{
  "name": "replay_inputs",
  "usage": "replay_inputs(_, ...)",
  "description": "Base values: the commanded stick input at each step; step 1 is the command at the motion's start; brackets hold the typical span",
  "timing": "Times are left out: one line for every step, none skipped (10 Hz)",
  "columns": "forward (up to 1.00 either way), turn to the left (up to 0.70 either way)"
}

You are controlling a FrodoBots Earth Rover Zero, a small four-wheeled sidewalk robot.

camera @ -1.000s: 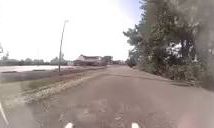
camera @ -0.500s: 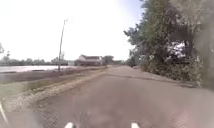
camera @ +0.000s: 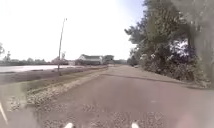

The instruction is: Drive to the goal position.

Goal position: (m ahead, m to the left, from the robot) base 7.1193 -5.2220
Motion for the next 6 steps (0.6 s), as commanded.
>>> replay_inputs(0.70, 0.00)
replay_inputs(0.70, 0.00)
replay_inputs(0.70, 0.00)
replay_inputs(0.70, 0.00)
replay_inputs(0.70, 0.00)
replay_inputs(0.70, 0.00)
